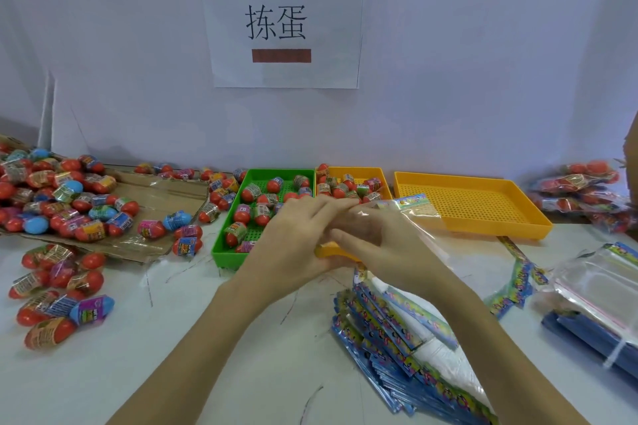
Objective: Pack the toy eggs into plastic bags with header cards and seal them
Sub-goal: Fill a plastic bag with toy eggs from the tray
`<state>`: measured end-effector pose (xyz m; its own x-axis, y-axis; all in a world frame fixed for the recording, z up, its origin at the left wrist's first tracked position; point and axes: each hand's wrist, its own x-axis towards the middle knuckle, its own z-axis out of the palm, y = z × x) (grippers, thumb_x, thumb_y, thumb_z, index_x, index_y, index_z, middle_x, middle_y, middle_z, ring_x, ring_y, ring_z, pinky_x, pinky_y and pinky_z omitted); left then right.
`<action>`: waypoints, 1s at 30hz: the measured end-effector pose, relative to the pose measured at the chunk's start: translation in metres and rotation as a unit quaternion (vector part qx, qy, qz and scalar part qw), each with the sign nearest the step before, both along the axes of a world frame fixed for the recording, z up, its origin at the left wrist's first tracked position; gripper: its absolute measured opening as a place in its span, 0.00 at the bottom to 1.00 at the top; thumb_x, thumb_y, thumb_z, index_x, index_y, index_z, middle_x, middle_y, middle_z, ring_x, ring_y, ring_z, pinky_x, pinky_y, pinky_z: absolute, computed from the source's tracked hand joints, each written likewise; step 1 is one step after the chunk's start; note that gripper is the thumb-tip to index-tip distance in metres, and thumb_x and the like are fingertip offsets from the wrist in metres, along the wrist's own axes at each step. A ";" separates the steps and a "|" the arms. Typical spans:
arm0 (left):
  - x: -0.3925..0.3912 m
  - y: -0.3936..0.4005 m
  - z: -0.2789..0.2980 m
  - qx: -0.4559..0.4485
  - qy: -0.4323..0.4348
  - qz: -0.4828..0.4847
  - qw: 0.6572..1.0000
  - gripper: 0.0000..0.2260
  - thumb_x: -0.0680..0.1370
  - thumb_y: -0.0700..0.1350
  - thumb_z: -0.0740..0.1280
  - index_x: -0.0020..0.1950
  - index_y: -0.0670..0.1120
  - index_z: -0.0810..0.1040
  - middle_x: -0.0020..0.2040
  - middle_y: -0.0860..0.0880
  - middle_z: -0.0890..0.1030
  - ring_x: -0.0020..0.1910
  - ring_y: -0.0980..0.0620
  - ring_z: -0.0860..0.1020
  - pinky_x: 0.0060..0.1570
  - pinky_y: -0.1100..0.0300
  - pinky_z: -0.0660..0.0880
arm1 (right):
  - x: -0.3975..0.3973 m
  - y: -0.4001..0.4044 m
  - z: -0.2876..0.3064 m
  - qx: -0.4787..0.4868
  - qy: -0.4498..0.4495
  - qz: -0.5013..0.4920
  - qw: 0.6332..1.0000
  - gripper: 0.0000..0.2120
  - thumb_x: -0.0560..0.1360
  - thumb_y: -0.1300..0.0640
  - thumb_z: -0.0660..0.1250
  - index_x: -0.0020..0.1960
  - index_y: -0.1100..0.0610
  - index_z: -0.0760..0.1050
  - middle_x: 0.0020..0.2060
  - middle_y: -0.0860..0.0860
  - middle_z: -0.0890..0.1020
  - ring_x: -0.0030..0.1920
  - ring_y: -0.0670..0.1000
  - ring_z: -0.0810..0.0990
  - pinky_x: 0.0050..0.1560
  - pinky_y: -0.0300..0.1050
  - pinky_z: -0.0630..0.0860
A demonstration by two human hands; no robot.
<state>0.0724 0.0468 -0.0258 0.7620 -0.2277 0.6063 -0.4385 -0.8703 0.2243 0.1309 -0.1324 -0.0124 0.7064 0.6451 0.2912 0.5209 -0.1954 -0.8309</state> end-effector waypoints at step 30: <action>0.005 0.042 0.008 -0.389 0.086 0.110 0.910 0.14 0.69 0.47 0.82 0.50 0.50 0.80 0.35 0.51 0.86 0.33 0.56 0.85 0.35 0.67 0.79 | 0.067 0.033 -0.007 -0.173 -0.162 -0.187 0.953 0.17 0.84 0.63 0.60 0.71 0.54 0.76 0.65 0.56 0.78 0.63 0.57 0.77 0.60 0.46 0.72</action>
